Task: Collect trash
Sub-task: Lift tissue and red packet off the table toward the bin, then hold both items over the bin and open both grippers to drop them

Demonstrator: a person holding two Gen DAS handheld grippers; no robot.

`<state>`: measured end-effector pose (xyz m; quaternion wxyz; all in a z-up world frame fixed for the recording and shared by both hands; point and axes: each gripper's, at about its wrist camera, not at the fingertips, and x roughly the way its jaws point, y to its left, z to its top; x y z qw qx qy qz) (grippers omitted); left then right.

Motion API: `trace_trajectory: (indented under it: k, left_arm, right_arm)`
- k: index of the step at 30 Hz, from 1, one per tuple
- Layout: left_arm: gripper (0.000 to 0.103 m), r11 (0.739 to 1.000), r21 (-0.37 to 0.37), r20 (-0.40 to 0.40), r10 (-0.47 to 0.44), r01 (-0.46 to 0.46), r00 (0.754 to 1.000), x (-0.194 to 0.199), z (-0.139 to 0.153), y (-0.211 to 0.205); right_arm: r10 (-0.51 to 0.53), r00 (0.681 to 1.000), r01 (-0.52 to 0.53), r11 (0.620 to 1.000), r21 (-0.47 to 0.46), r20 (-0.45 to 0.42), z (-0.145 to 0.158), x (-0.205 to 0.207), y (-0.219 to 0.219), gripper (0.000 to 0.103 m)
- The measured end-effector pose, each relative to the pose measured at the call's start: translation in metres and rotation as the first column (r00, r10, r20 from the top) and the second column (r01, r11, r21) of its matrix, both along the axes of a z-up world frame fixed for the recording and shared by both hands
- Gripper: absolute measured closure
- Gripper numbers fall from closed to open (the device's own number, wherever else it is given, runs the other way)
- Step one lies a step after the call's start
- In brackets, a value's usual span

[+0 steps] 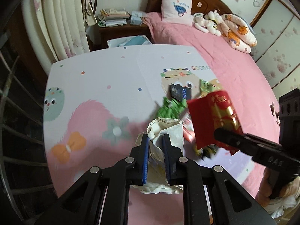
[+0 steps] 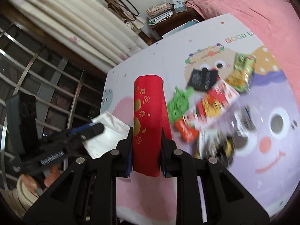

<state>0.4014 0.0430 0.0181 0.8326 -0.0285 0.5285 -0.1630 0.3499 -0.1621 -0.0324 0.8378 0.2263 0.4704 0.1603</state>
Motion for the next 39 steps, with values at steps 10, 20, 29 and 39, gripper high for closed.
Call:
trace_trajectory:
  k: [10,20,29,39]
  left_arm:
    - [0.089,0.999,-0.010,0.074,0.050,-0.049,0.996,-0.174,0.027,-0.021]
    - [0.089,0.995,-0.023,0.064,0.096,-0.095,0.993,-0.334,-0.001,-0.058]
    - [0.089,0.998,0.051,-0.019,0.047,-0.046,0.999,-0.412,-0.042,-0.081]
    - [0.089,0.994,0.110,-0.152,0.039,-0.022,0.988,-0.407,-0.161,-0.080]
  right_arm:
    - [0.100,0.995,-0.100,0.995,-0.028,0.006,-0.011,-0.148,-0.031,0.084]
    - [0.189,0.982,-0.190,0.980,-0.053,-0.024,-0.038,-0.287,-0.063,0.084]
    - [0.186,0.976,-0.191,0.981,-0.037,-0.117,-0.079,-0.363,-0.076,0.084]
    - [0.113,0.941,-0.137,0.989,-0.053,-0.318,-0.204,-0.387,-0.073,0.084]
